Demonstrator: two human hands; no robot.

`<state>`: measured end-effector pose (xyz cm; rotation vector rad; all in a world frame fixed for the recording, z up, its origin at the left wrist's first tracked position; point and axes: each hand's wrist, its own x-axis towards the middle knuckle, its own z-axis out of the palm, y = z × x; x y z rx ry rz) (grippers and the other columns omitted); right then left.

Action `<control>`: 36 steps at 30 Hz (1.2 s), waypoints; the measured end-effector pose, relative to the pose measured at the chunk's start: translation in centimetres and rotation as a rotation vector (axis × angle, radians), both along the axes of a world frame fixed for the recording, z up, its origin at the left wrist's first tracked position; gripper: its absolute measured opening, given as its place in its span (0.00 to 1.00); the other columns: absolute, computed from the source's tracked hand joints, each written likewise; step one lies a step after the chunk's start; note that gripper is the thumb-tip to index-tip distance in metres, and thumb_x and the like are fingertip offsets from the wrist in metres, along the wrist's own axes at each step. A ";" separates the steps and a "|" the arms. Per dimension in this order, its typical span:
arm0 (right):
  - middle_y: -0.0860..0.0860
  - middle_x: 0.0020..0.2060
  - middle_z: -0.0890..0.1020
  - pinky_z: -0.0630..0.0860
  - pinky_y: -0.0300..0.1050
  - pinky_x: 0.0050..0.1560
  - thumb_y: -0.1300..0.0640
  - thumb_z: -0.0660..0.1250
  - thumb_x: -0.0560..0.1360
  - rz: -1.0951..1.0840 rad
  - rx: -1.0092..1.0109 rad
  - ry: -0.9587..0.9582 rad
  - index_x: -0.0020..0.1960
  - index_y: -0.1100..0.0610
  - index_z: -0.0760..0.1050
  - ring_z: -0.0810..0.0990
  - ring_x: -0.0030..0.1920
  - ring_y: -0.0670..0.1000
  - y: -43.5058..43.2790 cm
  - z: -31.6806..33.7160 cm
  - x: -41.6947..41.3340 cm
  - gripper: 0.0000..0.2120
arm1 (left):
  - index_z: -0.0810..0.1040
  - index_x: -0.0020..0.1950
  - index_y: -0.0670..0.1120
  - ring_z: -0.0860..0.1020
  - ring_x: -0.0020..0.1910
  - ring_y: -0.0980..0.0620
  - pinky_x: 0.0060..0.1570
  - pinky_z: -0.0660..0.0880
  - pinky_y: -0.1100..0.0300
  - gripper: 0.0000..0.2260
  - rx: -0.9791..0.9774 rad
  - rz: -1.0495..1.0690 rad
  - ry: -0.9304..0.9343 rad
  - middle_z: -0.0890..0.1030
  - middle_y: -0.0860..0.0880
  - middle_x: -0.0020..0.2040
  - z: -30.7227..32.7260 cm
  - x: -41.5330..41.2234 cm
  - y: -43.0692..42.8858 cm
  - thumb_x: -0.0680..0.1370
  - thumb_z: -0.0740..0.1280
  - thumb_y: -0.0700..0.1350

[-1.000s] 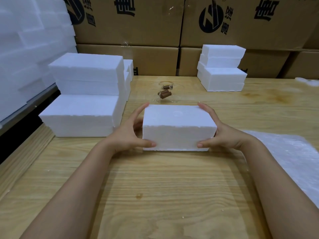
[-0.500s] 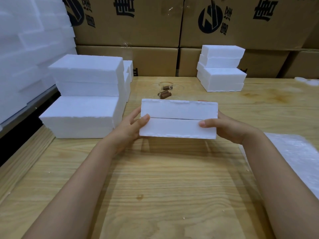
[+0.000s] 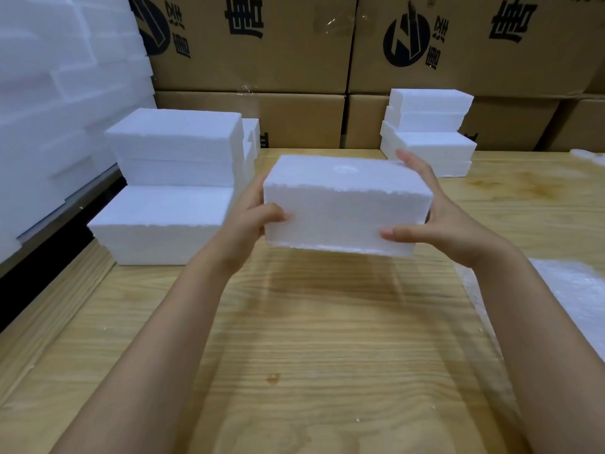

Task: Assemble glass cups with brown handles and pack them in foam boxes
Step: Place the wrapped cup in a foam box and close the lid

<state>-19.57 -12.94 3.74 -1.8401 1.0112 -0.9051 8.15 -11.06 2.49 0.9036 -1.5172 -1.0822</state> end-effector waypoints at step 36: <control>0.41 0.77 0.39 0.46 0.54 0.76 0.38 0.67 0.73 0.019 0.142 -0.280 0.77 0.44 0.34 0.38 0.76 0.41 -1.2 -0.4 26.1 0.49 | 0.77 0.53 0.59 0.76 0.57 0.55 0.62 0.72 0.54 0.22 -0.073 1.196 0.096 0.79 0.57 0.55 -0.6 15.6 -1.0 0.73 0.55 0.71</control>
